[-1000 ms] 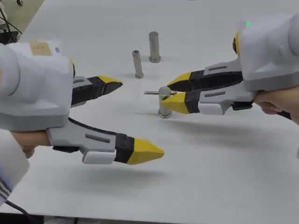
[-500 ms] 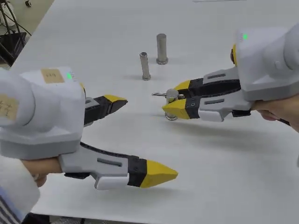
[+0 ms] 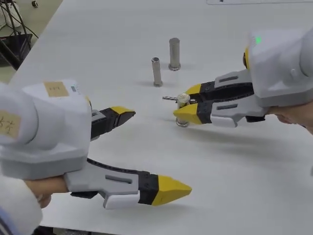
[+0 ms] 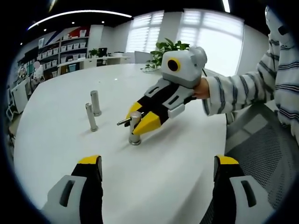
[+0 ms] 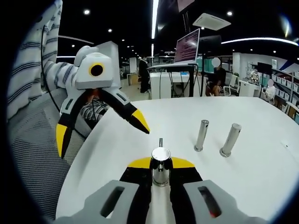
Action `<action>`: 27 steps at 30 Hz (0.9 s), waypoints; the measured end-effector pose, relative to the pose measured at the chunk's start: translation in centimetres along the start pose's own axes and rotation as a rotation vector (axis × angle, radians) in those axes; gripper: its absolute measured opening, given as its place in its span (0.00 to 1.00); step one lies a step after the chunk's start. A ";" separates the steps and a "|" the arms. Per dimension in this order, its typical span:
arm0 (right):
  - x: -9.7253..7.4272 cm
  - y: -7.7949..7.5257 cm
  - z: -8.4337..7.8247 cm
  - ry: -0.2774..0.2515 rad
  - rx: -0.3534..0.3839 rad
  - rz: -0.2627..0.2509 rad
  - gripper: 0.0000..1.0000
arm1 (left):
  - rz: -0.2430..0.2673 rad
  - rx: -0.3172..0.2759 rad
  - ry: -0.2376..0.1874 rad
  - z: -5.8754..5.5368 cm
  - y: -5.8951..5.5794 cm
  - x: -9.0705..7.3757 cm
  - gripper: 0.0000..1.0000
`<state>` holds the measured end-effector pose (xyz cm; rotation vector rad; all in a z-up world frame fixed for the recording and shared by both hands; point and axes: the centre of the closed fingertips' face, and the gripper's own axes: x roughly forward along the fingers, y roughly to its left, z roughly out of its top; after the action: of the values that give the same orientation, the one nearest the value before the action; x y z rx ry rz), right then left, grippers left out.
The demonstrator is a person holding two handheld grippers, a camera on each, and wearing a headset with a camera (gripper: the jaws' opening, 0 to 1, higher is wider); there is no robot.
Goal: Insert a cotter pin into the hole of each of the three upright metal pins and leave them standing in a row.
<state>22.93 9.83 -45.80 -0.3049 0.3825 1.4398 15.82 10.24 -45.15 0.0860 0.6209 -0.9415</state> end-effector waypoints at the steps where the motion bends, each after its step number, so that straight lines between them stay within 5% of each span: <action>1: 0.1 -0.3 0.1 0.000 -0.004 0.001 0.08 | 0.002 0.001 -0.002 0.1 0.0 0.0 0.99; 8: 0.3 -1.9 0.6 -0.022 -0.017 0.004 0.07 | 0.017 -0.011 -0.007 0.0 0.2 -0.4 0.99; 27: 0.8 -1.7 0.6 -0.037 -0.055 0.025 0.09 | 0.026 -0.018 0.001 -0.3 0.4 -0.9 0.99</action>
<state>24.73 10.61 -45.61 -0.3186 0.3183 1.4799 15.60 11.19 -44.96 0.0786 0.6280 -0.9103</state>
